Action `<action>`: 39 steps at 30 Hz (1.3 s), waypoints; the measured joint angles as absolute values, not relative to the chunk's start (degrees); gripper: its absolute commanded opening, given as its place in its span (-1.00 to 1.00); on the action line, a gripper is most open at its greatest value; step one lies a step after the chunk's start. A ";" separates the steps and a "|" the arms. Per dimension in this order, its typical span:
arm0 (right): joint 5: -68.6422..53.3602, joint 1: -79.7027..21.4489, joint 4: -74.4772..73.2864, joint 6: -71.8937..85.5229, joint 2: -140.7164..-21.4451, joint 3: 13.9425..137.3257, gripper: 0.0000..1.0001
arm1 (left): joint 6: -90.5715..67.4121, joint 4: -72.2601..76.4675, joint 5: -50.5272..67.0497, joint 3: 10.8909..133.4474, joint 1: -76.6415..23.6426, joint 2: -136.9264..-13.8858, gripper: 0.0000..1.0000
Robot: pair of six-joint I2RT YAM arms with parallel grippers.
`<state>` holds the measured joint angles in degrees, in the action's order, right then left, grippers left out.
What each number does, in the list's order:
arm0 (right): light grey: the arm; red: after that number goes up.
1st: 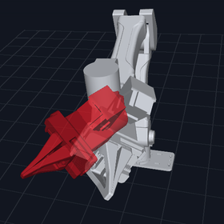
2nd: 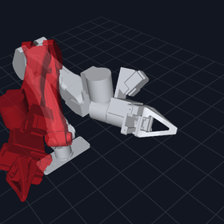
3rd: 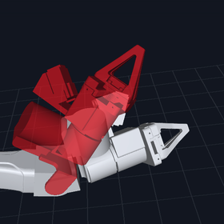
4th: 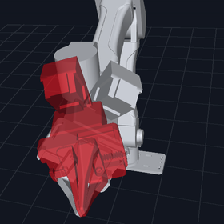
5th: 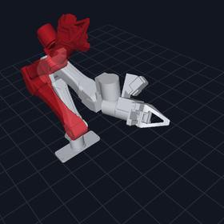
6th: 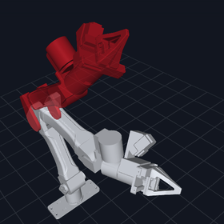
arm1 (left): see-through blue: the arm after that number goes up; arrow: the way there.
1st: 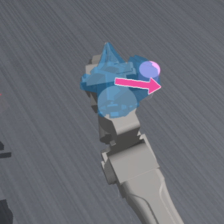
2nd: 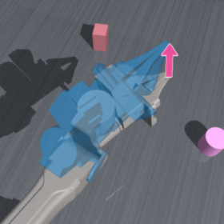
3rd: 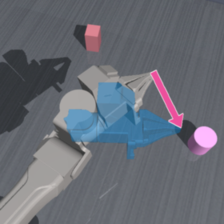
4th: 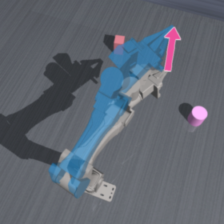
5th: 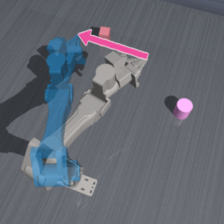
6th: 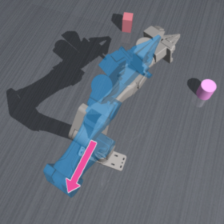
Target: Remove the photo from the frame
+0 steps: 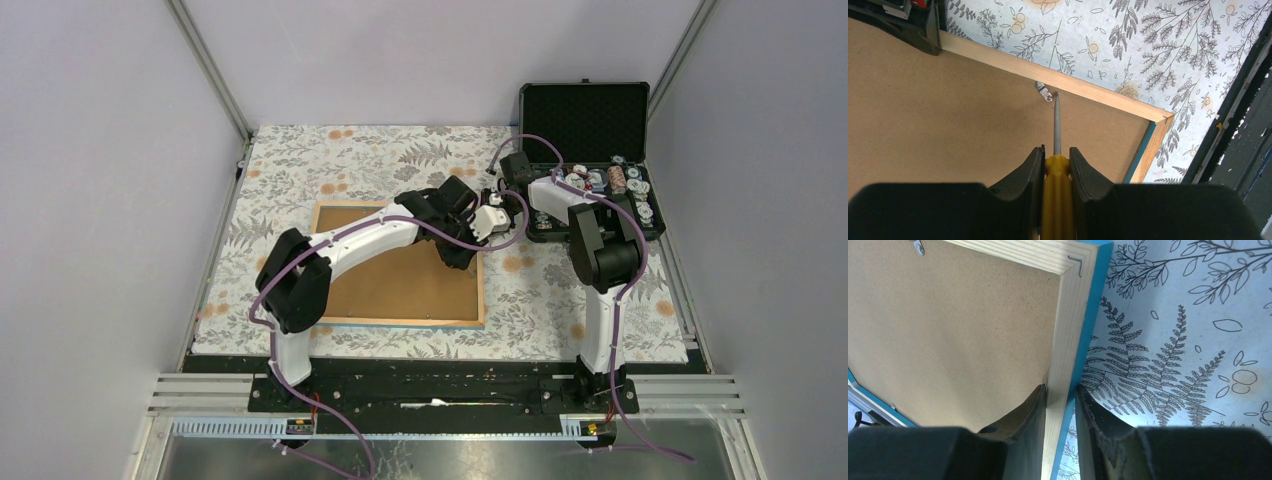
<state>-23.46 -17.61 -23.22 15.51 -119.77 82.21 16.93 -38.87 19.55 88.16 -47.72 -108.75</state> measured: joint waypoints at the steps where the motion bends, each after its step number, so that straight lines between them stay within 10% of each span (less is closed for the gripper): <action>1: -23.49 -17.61 -23.22 15.53 -119.77 82.21 -1.00 | 16.67 -38.83 19.53 88.33 -47.68 -108.79 -1.00; 39: -23.07 -17.61 -23.16 16.40 -119.77 82.21 -1.00 | 2.66 -37.50 10.94 88.75 -48.56 -109.12 -1.00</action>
<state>-23.07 -17.61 -23.16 16.40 -119.77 82.21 2.66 -37.50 10.94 88.75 -48.56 -109.12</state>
